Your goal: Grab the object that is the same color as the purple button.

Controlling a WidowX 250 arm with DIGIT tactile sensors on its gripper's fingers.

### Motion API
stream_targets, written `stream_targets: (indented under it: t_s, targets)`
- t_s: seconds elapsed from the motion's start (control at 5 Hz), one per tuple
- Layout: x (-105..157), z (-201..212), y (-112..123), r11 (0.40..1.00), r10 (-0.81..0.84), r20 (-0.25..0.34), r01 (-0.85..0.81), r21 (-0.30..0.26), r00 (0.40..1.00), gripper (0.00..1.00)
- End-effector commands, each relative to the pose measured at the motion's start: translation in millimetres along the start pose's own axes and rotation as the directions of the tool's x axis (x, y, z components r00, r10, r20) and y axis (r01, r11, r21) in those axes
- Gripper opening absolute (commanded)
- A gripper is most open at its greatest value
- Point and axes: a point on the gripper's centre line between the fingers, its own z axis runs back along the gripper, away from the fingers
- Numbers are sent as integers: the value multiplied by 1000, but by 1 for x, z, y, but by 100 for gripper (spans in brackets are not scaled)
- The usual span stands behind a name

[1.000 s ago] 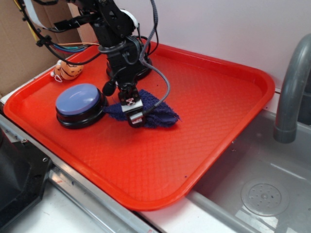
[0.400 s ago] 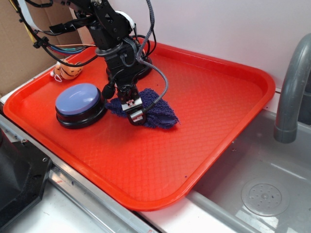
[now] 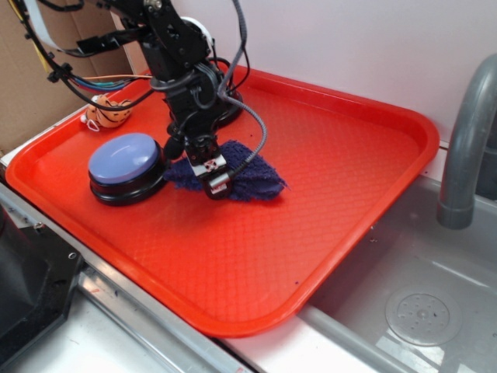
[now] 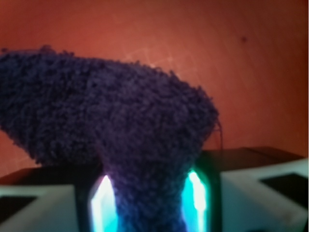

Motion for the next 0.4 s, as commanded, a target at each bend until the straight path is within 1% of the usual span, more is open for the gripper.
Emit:
stream_targets:
  t_s: [0.0,0.2]
  targets:
    - [20,44,-2,969,242,99,-245,20,965,0]
    - [26,78,-3,927,361,118,-370,63,925,0]
